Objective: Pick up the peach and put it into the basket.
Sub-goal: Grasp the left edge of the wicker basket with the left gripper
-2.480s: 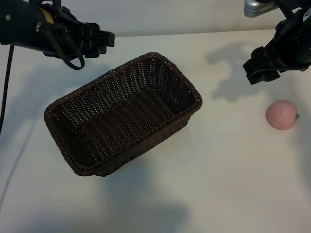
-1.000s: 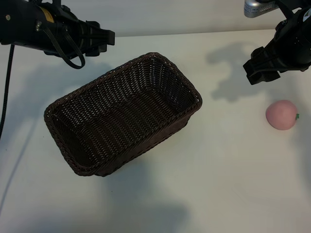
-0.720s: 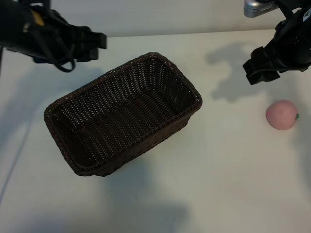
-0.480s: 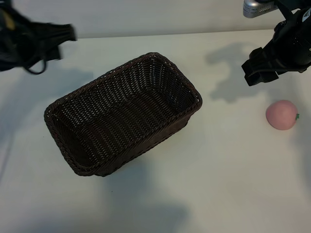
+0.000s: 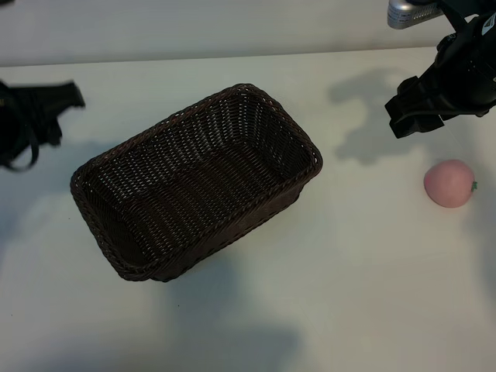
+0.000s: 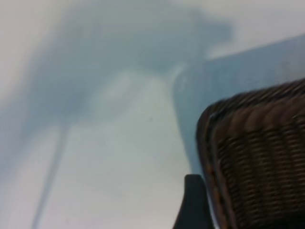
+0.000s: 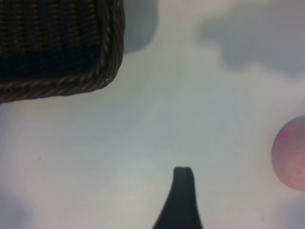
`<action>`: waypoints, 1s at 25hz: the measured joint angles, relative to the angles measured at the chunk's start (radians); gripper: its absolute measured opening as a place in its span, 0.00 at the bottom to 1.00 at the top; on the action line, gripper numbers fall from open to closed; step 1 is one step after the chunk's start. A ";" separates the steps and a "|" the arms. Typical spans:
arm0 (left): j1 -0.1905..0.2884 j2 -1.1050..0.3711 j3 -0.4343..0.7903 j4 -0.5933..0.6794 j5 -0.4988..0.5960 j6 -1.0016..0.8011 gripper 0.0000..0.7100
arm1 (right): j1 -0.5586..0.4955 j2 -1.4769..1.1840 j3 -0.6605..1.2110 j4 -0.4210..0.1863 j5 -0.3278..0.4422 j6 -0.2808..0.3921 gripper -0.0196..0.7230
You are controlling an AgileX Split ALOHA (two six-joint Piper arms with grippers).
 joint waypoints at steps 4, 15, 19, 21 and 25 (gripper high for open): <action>0.000 -0.031 0.135 -0.001 -0.032 -0.033 0.79 | 0.000 0.000 0.000 0.000 0.004 0.000 0.83; 0.000 -0.073 0.310 -0.004 -0.184 -0.115 0.79 | 0.000 0.000 0.000 0.000 0.005 0.000 0.83; 0.000 -0.073 0.310 -0.006 -0.192 -0.119 0.79 | 0.000 0.000 0.000 0.000 0.005 0.000 0.83; 0.000 -0.073 0.310 -0.006 -0.199 -0.129 0.79 | 0.000 0.000 0.000 0.000 0.005 0.000 0.83; 0.000 -0.073 0.310 -0.006 -0.215 -0.159 0.79 | 0.000 0.000 0.000 0.000 0.005 0.000 0.83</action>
